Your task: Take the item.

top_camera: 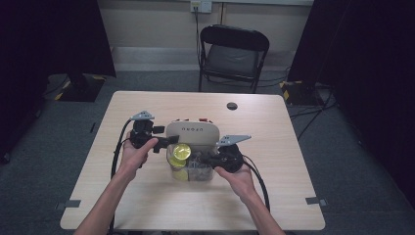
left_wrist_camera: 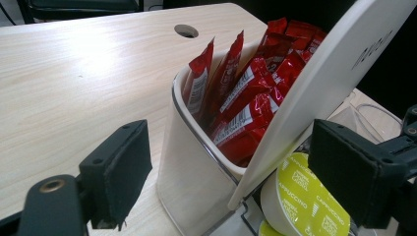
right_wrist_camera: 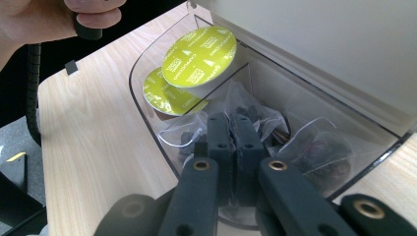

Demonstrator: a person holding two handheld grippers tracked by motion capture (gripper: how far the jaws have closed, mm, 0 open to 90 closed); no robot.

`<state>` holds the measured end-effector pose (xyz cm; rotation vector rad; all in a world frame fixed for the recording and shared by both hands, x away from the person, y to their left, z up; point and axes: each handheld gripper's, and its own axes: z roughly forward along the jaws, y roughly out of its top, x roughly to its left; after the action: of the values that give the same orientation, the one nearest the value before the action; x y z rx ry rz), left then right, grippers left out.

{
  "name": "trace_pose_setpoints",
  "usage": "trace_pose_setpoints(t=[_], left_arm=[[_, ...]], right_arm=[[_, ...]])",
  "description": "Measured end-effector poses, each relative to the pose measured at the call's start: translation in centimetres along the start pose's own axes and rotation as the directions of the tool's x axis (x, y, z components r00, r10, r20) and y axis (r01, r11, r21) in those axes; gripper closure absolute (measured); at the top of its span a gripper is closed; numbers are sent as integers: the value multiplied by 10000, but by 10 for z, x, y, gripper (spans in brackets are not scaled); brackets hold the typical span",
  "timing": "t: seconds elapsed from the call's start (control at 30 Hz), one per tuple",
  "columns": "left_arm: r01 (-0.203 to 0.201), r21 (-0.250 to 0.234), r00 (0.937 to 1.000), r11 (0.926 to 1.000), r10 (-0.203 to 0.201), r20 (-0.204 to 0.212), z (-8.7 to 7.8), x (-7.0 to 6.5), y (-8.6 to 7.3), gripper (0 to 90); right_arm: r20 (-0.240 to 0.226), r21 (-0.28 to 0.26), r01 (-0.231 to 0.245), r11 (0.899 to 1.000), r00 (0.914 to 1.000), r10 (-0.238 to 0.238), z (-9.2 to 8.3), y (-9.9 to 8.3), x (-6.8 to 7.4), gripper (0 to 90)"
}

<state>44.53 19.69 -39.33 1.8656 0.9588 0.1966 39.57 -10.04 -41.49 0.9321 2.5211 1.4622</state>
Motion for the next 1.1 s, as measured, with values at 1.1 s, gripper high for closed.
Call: trace_pose_setpoints(t=[1.1], left_arm=[[33,72,10000,10000,-33,51,2,0,-1,161]], right_arm=[[-18,-828,9,9966,10000,-11,-11,10,0,900]])
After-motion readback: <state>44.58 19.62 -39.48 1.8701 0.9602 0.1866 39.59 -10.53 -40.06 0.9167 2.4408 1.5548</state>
